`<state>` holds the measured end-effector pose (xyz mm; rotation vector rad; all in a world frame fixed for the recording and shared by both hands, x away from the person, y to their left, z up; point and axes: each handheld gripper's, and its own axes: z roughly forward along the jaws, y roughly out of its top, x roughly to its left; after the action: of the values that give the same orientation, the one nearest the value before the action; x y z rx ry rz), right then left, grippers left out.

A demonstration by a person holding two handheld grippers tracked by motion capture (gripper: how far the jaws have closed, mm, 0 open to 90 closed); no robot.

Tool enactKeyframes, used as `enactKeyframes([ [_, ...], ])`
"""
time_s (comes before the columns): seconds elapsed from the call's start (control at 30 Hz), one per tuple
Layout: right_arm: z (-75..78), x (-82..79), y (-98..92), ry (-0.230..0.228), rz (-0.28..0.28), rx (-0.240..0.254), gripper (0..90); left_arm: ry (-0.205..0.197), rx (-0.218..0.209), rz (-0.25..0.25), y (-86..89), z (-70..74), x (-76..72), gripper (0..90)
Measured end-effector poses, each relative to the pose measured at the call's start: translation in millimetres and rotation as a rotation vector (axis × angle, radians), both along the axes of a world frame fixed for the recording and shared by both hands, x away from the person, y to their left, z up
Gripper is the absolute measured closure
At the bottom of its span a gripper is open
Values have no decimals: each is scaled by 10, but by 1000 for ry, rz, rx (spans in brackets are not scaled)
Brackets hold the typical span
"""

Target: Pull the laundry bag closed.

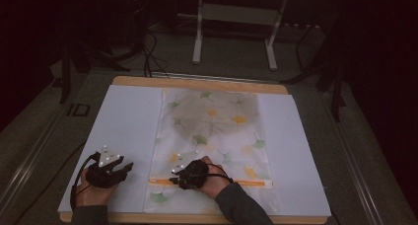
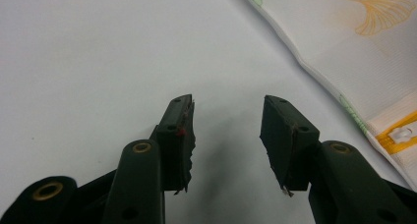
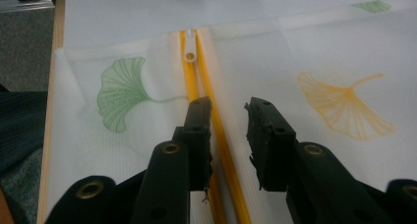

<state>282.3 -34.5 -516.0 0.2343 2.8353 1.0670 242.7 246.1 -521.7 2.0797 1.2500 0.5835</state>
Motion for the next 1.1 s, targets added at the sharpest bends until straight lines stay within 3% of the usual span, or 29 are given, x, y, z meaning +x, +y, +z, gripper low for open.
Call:
enactKeyframes([
  [1.1, -62, -21, 527, 16, 87, -14, 748, 4, 1, -17, -11, 2, -6, 554],
])
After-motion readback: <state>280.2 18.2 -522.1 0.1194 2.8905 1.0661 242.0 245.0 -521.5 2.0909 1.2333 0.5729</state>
